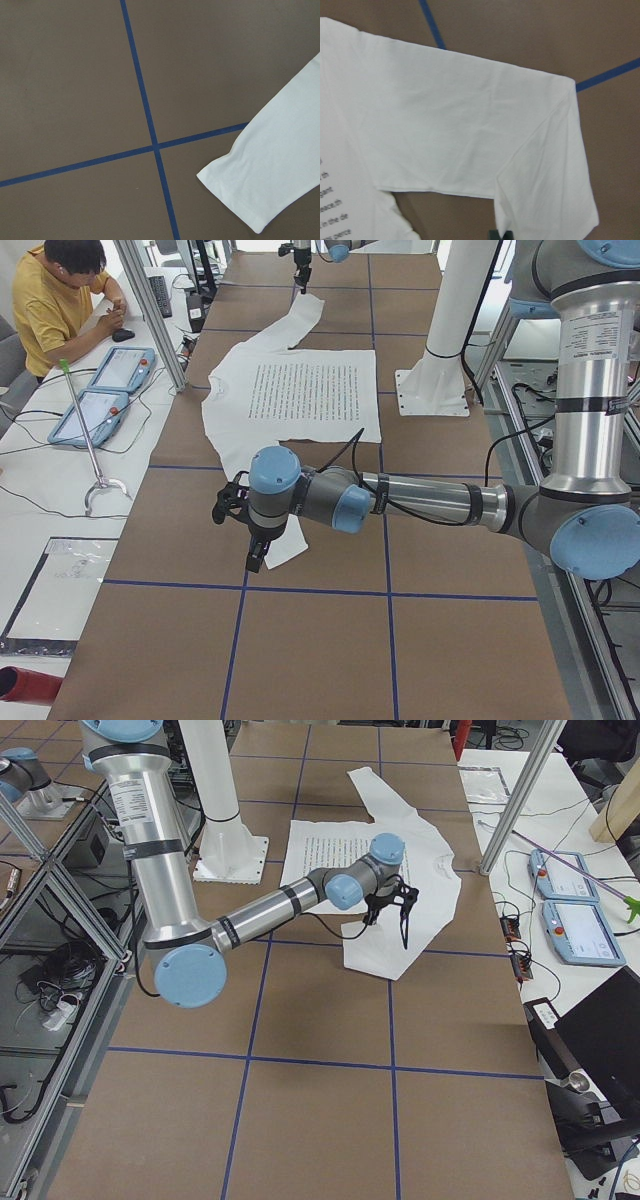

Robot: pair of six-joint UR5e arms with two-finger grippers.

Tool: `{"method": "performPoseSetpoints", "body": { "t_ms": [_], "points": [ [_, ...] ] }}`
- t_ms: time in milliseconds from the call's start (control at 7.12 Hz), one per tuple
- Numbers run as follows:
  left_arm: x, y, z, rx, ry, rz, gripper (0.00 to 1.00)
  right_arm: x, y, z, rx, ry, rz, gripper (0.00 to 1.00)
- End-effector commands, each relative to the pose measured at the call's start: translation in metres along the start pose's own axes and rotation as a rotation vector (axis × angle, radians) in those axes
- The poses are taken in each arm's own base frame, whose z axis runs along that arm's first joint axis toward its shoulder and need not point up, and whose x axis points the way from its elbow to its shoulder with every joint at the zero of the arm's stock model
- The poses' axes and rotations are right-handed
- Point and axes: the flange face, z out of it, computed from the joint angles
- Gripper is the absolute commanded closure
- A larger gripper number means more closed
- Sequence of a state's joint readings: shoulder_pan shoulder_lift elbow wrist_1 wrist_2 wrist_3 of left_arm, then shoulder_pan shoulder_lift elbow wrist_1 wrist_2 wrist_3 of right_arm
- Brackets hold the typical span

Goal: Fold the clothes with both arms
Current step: 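Carry the grasped sleeve across the shirt toward the left gripper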

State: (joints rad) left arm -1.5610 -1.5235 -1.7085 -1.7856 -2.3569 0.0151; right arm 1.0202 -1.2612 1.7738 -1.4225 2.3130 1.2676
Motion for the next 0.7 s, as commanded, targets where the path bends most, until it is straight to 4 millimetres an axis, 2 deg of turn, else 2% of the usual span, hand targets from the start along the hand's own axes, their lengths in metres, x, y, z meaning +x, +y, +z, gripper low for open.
{"method": "performPoseSetpoints", "body": {
  "t_ms": [0, 140, 281, 421, 561],
  "points": [
    [0.001, 0.001, 0.001, -0.001, 0.019, -0.001, 0.0, -0.194, 0.044, 0.017, 0.024, -0.07, 0.111, 1.0],
    [0.003, 0.0, 0.0, 0.001, 0.02, 0.003, 0.0, -0.294, 0.051, 0.012, 0.07, -0.123, 0.134, 1.0],
    [0.002, 0.001, -0.001, 0.001, 0.019, 0.003, 0.0, -0.37, 0.071, 0.028, 0.054, -0.194, 0.096, 1.0],
    [0.001, 0.003, 0.001, -0.003, 0.02, 0.002, 0.0, -0.401, 0.123, 0.081, 0.075, -0.277, 0.02, 1.0],
    [0.0, 0.003, 0.003, -0.006, 0.02, 0.002, 0.0, -0.418, 0.176, 0.13, 0.126, -0.295, 0.01, 1.0]
  ]
}}
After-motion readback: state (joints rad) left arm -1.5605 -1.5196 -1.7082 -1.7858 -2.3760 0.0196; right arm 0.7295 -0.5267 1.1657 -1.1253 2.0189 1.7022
